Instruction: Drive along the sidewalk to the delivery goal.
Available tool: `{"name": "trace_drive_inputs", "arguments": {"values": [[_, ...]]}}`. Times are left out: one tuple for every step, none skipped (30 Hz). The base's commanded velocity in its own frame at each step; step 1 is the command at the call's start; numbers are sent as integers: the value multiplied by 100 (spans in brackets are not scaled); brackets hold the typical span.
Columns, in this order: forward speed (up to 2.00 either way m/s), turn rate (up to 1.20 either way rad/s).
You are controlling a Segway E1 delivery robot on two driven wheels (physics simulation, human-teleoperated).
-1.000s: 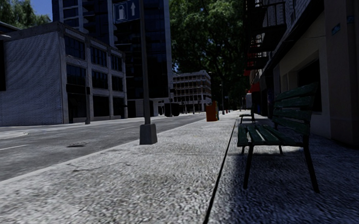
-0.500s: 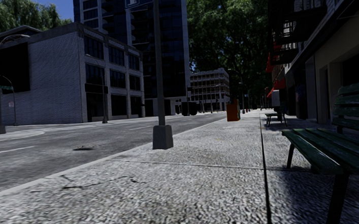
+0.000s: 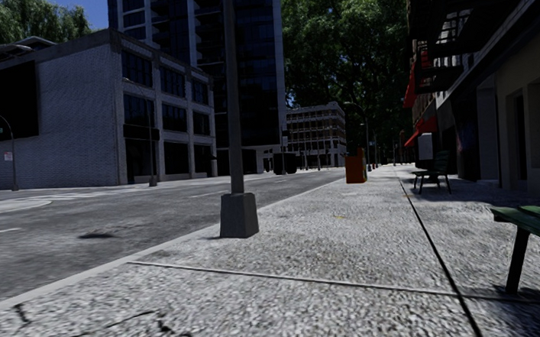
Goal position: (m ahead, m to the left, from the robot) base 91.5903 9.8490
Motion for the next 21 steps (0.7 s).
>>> {"name": "trace_drive_inputs", "arguments": {"values": [[161,-25],[161,-33],[161,-39],[161,-41],[161,-42],[161,-42],[161,-42],[161,-42],[161,-42],[161,-42],[161,-42],[161,-42],[161,-42],[161,-42],[161,-42],[161,-42],[161,-42],[161,-42],[161,-42],[161,-42],[165,-42]]}}
